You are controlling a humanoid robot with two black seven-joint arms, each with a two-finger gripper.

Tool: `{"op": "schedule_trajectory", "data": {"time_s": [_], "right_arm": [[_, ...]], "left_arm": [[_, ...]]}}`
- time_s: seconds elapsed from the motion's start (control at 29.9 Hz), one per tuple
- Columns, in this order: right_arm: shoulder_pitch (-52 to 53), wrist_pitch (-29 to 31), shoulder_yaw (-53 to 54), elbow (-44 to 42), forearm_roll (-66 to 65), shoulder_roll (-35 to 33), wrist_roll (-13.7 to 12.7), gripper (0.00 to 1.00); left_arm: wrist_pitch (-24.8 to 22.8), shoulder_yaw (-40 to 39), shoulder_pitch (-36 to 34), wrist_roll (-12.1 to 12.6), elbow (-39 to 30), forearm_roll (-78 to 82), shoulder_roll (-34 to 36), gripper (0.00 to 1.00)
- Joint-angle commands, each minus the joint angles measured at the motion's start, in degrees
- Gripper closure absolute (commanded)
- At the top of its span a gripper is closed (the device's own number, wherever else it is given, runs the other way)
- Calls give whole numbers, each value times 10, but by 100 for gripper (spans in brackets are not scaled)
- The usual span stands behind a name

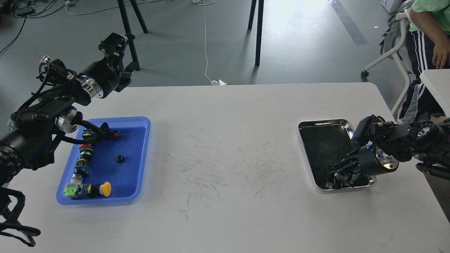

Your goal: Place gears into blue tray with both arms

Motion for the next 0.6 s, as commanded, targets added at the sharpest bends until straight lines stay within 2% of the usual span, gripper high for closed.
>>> {"op": "schedule_trajectory", "data": {"time_s": [0.0, 0.13, 0.4, 0.57], "right_arm": [[3, 0, 0, 0, -6, 1, 0, 90], [6, 0, 0, 0, -8, 2, 0, 94], [42, 0, 20, -4, 1, 3, 0, 95], [47, 0, 93, -26, 7, 23, 0, 94]], "left_arm": [[1, 0, 1, 0, 0, 0, 0, 1], [2, 0, 2, 0, 0, 0, 1, 1], [2, -1, 0, 0, 0, 0, 4, 1], [-1, -3, -1, 0, -1, -4, 18, 1]]}}
